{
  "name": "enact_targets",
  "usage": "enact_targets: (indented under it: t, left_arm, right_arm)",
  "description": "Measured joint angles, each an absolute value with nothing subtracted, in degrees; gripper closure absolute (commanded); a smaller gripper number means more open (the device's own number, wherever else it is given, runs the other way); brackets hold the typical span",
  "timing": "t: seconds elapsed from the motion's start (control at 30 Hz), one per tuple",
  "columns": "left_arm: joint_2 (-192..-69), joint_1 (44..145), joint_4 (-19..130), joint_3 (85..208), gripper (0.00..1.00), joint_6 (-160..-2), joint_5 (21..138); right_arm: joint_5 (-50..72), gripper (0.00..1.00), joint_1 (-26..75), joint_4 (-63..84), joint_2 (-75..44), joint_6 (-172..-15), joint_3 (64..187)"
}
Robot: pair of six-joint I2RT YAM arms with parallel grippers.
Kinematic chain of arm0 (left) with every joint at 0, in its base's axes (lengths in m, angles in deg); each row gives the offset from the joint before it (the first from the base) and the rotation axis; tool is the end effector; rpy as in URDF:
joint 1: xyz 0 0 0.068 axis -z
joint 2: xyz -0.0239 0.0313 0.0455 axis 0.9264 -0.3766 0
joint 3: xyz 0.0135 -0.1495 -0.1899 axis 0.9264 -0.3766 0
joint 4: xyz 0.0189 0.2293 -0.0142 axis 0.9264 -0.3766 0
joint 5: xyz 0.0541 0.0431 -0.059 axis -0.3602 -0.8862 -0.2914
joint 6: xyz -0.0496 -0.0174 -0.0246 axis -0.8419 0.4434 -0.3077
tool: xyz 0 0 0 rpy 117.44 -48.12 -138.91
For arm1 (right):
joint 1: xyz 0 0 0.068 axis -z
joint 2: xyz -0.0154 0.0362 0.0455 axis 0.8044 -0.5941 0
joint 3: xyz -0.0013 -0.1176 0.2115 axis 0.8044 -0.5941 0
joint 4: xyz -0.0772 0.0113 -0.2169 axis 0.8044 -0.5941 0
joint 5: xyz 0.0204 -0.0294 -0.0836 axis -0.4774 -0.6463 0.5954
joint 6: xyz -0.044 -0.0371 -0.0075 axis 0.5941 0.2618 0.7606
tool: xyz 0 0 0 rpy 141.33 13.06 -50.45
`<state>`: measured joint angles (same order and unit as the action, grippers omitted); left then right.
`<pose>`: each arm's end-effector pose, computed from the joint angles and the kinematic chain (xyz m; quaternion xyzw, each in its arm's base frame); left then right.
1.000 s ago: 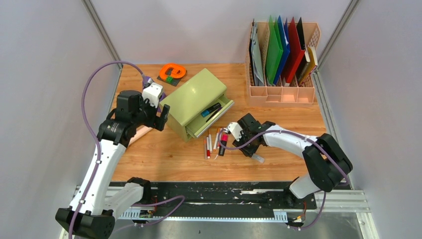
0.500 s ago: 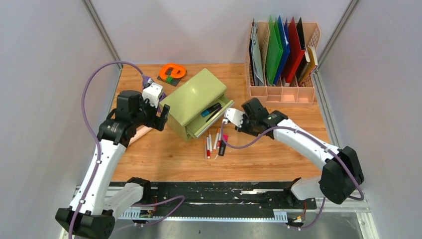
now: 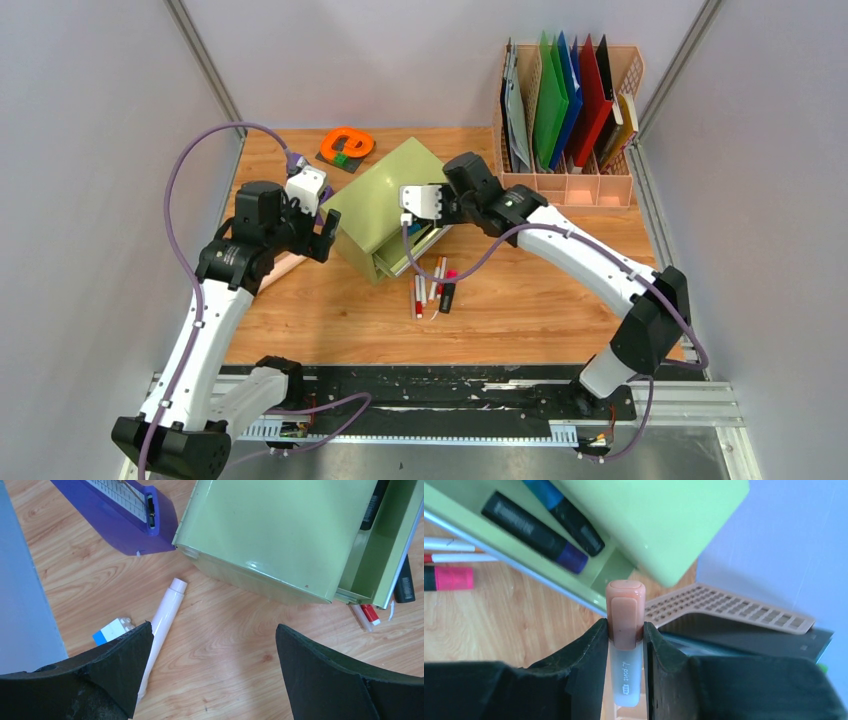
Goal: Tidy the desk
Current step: Place the stationery in the drawer.
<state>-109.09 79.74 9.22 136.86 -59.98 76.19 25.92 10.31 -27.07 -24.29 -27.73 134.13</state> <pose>0.1739 -0.0401 0.3235 0.1831 0.8716 -0.0484 0.4521 0.2365 0.2153 0.3048 -0.7000 0.5944 -0.1106 0.3802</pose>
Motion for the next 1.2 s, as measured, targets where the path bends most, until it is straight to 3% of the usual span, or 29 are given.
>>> enact_targets:
  t: [0.53, 1.2]
  left_arm:
    - [-108.6, 79.7, 9.2, 136.9, 0.0, -60.0, 74.1]
    - [-108.3, 79.7, 9.2, 136.9, 0.0, -60.0, 73.6]
  right_arm:
    - [29.0, 1.0, 3.5, -23.7, -34.1, -18.0, 138.0]
    - [28.6, 1.0, -1.7, -26.4, -34.5, -16.2, 137.3]
